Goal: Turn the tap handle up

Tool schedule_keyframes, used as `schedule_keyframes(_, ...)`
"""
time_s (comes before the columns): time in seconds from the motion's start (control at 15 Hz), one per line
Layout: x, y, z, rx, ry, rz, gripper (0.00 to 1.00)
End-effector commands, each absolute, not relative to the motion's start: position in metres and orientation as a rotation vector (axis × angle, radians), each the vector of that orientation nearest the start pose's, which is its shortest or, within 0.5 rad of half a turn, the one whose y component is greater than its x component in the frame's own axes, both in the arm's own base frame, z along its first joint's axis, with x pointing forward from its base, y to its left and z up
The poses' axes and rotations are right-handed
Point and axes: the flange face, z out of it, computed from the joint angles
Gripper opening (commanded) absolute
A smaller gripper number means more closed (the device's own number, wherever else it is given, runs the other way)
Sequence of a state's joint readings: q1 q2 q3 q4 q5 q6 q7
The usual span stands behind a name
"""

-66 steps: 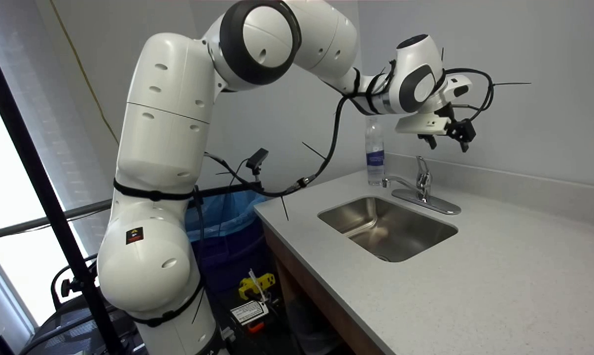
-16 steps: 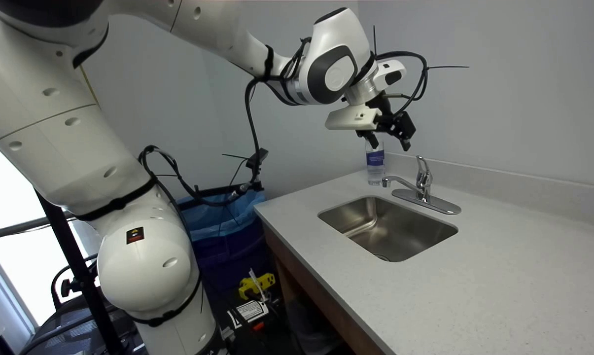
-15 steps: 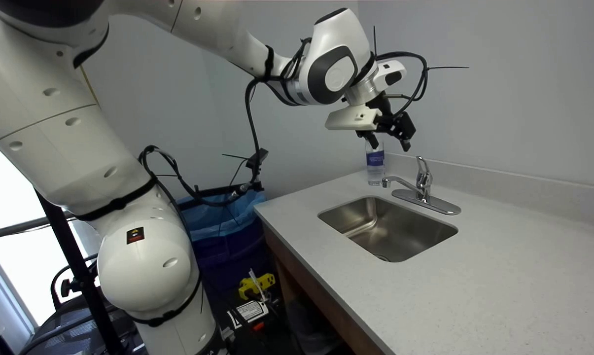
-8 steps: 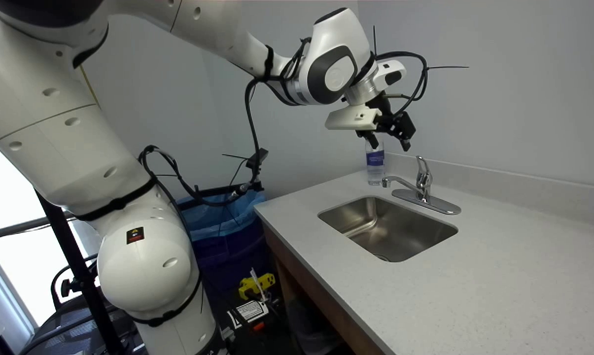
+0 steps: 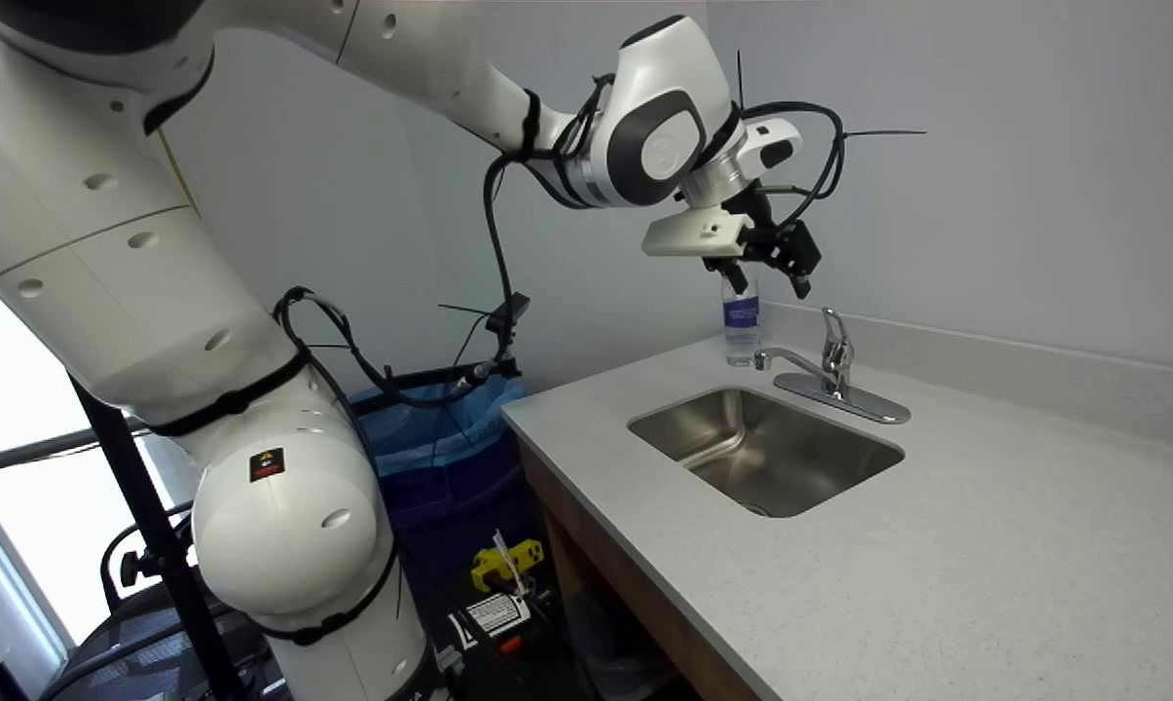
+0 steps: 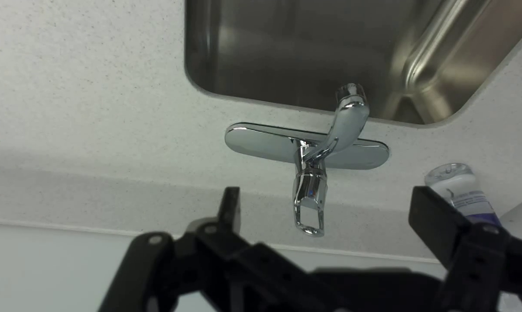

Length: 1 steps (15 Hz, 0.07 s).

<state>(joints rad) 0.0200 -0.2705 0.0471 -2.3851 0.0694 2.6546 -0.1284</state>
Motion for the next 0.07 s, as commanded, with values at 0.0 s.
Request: schedule_keyframes(0.0,0.4959,0.0329,0.4851,-3.003,-0.217,-0.833,1.00)
